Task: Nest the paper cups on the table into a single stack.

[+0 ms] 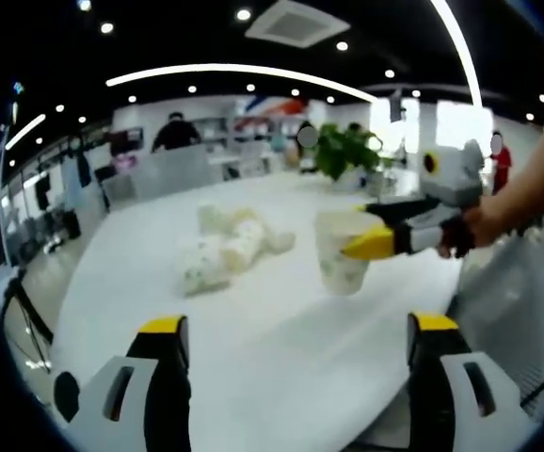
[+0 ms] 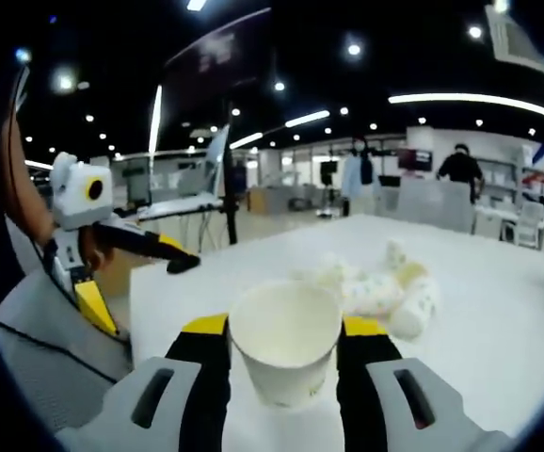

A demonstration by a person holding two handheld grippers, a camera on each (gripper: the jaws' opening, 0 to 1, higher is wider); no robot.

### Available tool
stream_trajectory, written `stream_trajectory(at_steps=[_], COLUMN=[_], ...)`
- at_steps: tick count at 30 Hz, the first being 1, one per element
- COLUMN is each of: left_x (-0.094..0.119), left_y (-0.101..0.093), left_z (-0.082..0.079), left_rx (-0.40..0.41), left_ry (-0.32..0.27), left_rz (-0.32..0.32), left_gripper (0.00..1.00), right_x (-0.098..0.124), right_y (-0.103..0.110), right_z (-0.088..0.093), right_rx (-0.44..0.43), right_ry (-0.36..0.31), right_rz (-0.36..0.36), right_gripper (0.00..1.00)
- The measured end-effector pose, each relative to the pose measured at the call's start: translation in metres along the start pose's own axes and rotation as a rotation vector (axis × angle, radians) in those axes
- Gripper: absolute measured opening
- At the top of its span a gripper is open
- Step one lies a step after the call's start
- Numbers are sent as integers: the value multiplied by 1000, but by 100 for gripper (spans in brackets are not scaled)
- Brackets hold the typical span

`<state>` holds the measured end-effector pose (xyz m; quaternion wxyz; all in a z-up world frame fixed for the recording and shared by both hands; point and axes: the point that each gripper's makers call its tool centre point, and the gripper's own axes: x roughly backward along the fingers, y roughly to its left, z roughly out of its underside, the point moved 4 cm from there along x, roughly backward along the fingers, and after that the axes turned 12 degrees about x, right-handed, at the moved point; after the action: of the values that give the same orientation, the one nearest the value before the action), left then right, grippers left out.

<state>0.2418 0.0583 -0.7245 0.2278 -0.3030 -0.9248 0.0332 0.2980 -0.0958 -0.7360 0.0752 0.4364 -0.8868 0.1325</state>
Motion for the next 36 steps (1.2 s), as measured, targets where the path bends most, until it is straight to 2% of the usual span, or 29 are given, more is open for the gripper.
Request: stream_trajectory(at_steps=[6, 11, 19, 24, 29, 32, 36], left_x=[0, 0, 0, 0, -1, -1, -1], left_y=[0, 0, 0, 0, 0, -1, 0], left_z=[0, 0, 1, 1, 1, 1, 1], left_rx=[-1, -7, -7, -6, -5, -7, -7], left_ry=[-1, 0, 6, 7, 7, 8, 7], left_rz=[0, -3, -5, -7, -9, -8, -10], left_gripper=[96, 96, 96, 96, 96, 96, 96], right_x=[-3, -7, -14, -17, -16, -15, -13], right_y=[-3, -1, 3, 6, 9, 9, 10], right_z=[16, 27, 33, 43, 44, 44, 36], right_rx=[-23, -8, -41, -41, -47, -49, -82], right_ry=[28, 47, 46, 75, 82, 96, 81], right_rz=[-3, -8, -8, -11, -16, -19, -31], right_gripper=[41, 41, 40, 40, 41, 48, 67])
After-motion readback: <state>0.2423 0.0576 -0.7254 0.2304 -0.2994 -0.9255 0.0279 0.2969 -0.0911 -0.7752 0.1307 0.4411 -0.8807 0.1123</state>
